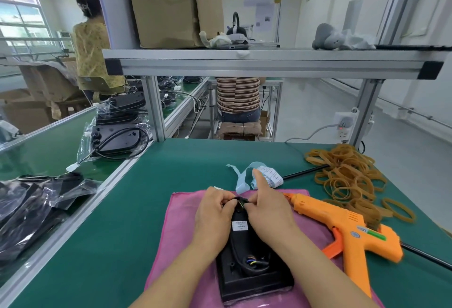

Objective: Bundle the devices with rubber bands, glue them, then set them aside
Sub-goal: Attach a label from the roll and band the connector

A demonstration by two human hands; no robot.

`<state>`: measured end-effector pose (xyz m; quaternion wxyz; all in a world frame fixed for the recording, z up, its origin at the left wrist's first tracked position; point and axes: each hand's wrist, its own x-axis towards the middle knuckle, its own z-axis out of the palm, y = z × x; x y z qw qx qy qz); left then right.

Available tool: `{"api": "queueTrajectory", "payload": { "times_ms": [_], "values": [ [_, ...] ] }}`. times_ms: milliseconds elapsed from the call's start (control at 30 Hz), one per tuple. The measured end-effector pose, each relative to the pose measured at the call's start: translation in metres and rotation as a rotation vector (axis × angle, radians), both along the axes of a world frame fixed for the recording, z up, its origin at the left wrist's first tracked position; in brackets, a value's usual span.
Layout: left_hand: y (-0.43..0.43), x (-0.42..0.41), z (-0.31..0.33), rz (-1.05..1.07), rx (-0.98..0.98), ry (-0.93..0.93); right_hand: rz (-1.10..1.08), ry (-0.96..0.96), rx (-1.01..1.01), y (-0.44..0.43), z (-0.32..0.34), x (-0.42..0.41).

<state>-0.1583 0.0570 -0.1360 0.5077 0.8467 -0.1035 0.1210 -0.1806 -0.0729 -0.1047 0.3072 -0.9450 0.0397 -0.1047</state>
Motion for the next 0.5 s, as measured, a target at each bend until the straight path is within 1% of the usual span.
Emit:
{"api": "queueTrajectory", "payload": {
  "times_ms": [67, 100, 133, 300, 400, 500],
  "values": [
    [0.0, -0.001, 0.001, -0.002, 0.005, -0.004, -0.004, 0.061, 0.302, 0.001, 0.002, 0.001],
    [-0.001, -0.001, 0.001, -0.005, 0.006, -0.008, -0.003, 0.085, 0.401, 0.001, 0.003, 0.001],
    [-0.001, -0.002, 0.001, -0.005, 0.007, -0.014, 0.001, 0.111, 0.455, 0.0, 0.005, 0.001],
    [-0.002, -0.005, 0.004, -0.003, 0.044, -0.09, 0.051, 0.236, 0.523, -0.001, 0.017, 0.001],
    [-0.003, -0.005, 0.007, -0.042, 0.088, -0.194, 0.054, 0.231, 0.527, -0.001, 0.018, 0.002],
    [-0.003, -0.005, 0.009, -0.058, 0.132, -0.265, 0.071, 0.223, 0.489, -0.001, 0.016, 0.002]
  ]
}}
